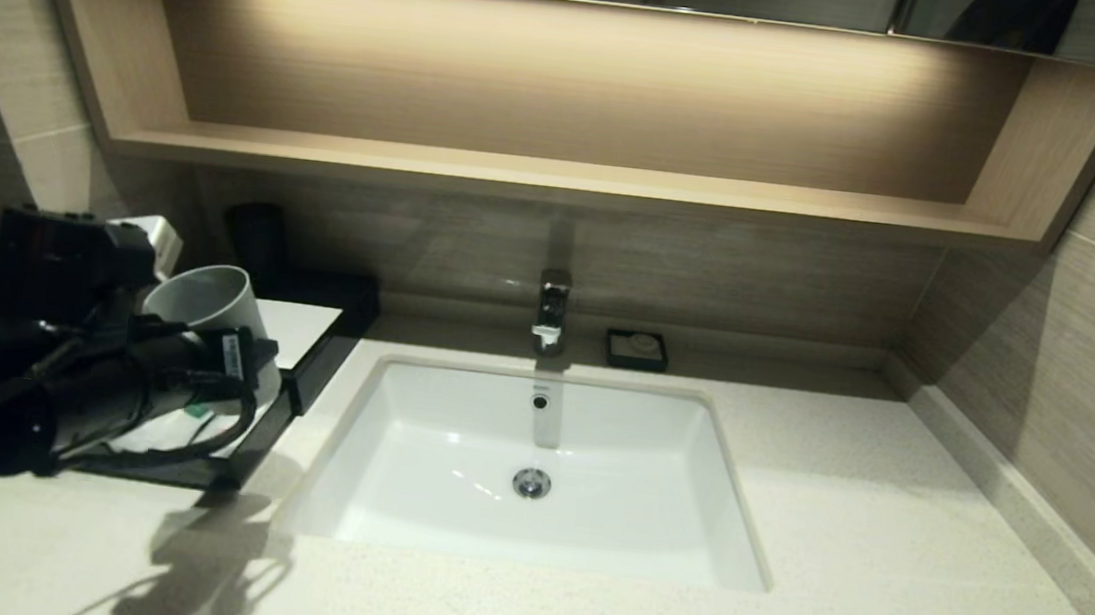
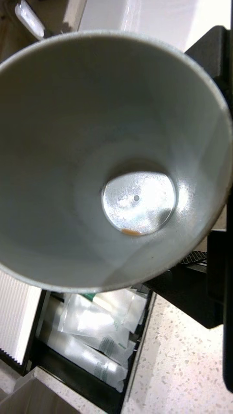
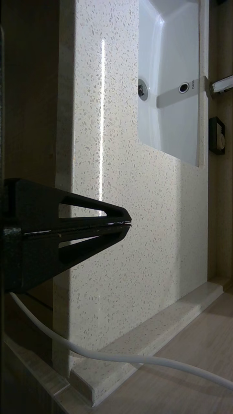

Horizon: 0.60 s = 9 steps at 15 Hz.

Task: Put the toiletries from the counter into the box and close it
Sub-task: Place the cup on the storage box

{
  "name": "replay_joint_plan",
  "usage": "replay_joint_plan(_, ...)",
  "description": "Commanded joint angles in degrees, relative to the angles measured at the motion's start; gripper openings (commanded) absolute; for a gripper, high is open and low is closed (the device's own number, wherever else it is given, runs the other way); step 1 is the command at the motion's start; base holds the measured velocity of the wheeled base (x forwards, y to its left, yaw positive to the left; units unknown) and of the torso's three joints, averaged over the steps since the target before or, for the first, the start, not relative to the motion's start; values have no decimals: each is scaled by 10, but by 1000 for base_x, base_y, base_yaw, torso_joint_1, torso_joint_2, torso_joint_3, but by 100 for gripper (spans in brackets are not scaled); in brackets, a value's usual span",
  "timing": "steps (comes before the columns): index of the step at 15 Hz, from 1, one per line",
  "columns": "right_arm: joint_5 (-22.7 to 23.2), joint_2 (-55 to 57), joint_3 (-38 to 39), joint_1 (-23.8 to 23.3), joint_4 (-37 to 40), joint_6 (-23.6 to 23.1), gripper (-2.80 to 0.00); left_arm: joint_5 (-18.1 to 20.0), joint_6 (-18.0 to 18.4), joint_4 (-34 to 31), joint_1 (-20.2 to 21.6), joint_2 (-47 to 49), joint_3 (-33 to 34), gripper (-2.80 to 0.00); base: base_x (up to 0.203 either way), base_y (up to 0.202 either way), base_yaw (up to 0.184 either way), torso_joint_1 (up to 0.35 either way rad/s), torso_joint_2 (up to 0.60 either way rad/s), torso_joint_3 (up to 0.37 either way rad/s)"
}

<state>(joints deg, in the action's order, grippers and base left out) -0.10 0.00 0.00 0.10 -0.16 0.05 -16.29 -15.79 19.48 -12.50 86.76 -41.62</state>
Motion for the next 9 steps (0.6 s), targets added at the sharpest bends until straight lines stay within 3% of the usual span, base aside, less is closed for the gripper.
replay_joint_plan(1, 0, -1, 1, 0, 0, 0, -280, -1, 13, -5, 18, 54, -40, -280, 0, 0, 0, 0, 0, 0)
replay_joint_plan(5, 0, 0, 1, 0, 0, 0, -280, -1, 46, -5, 54, 119, -95, -280, 0, 0, 0, 0, 0, 0)
replay_joint_plan(9, 0, 0, 1, 0, 0, 0, -280, -1, 51, -2, 60, 148, -122, -280, 0, 0, 0, 0, 0, 0)
